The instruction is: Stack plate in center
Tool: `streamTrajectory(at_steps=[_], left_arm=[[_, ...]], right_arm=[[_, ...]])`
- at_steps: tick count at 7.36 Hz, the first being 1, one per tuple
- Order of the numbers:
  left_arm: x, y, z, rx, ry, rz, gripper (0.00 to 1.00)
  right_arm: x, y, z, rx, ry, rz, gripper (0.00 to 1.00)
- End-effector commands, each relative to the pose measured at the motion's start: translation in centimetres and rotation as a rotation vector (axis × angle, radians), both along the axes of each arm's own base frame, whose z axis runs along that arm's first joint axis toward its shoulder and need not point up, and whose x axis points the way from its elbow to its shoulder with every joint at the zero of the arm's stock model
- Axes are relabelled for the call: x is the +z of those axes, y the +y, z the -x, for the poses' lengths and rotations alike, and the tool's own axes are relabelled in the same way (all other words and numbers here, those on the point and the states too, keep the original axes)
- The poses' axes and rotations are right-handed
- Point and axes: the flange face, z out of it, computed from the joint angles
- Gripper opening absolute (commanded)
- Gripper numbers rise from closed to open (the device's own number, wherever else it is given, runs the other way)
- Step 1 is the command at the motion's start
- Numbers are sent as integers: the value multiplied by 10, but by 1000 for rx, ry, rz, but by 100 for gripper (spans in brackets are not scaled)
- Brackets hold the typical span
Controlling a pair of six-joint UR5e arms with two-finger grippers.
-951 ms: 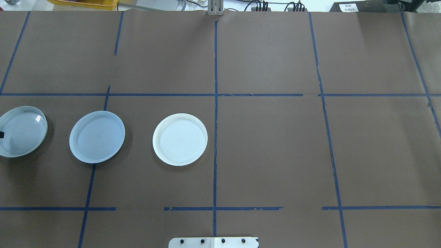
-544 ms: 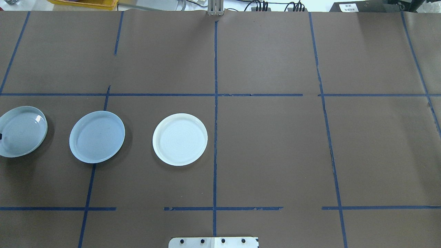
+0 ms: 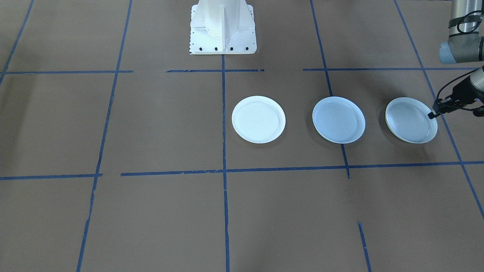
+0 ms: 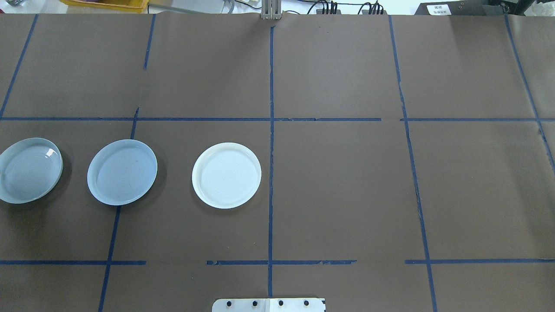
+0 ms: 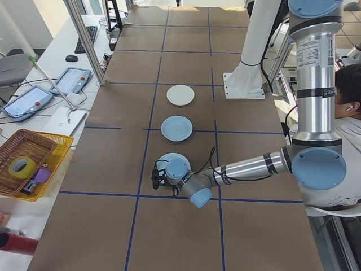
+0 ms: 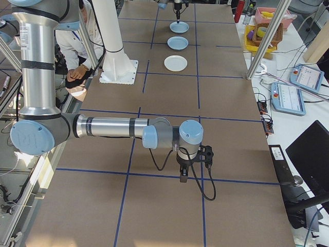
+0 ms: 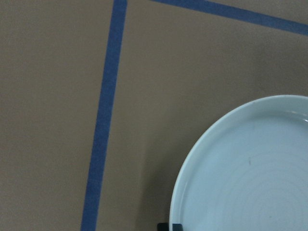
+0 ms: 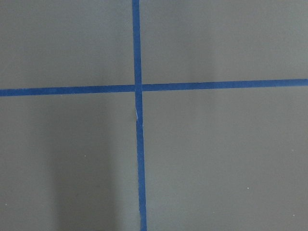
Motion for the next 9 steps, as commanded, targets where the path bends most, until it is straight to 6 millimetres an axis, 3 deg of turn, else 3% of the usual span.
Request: streamTrajectory(at_steps=[1, 4, 7, 9], left_arm=[[-43, 7, -5, 97, 146, 3, 0], [-128, -9, -12, -43, 198, 69, 0], [-164, 1, -71, -101, 179, 132, 0], [-177, 4, -114, -141, 167, 169, 0]], right_arm=[[0, 0, 0, 0, 0, -1, 100], [0, 0, 0, 0, 0, 0, 100], [0, 0, 0, 0, 0, 0, 100], [0, 0, -1, 2, 0, 0, 100]])
